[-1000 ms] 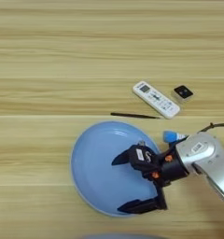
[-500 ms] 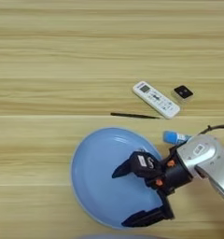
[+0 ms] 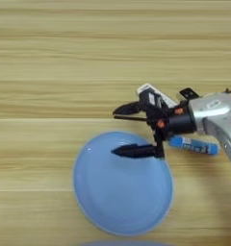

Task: Move the objects on the table

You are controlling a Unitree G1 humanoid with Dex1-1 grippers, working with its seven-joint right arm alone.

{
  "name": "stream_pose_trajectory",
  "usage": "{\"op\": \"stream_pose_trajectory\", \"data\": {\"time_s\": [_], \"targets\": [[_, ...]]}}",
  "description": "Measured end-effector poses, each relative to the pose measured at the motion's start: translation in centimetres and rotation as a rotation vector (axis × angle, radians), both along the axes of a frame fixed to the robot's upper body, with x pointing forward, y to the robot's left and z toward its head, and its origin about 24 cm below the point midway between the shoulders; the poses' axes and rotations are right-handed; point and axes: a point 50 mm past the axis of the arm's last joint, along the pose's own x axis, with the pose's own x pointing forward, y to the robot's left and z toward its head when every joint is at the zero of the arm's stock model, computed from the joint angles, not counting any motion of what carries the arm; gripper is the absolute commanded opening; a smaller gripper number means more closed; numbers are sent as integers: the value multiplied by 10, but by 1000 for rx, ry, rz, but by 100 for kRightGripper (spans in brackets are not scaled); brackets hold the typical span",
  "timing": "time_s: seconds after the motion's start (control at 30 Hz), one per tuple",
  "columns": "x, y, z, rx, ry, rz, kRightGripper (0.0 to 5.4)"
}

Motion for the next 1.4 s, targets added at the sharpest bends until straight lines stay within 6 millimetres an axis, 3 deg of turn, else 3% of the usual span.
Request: {"op": "stream_pose_trajectory", "data": {"time_s": [0.2, 0.4, 0.53, 0.97, 1.4], "targets": [[18, -13, 20, 58, -47, -106, 538], [39, -34, 25, 16, -128, -215, 538], [50, -46, 13, -39, -148, -269, 538], [62, -58, -22, -196, -191, -209, 538], [59, -55, -57, -280, -112, -112, 538]]}}
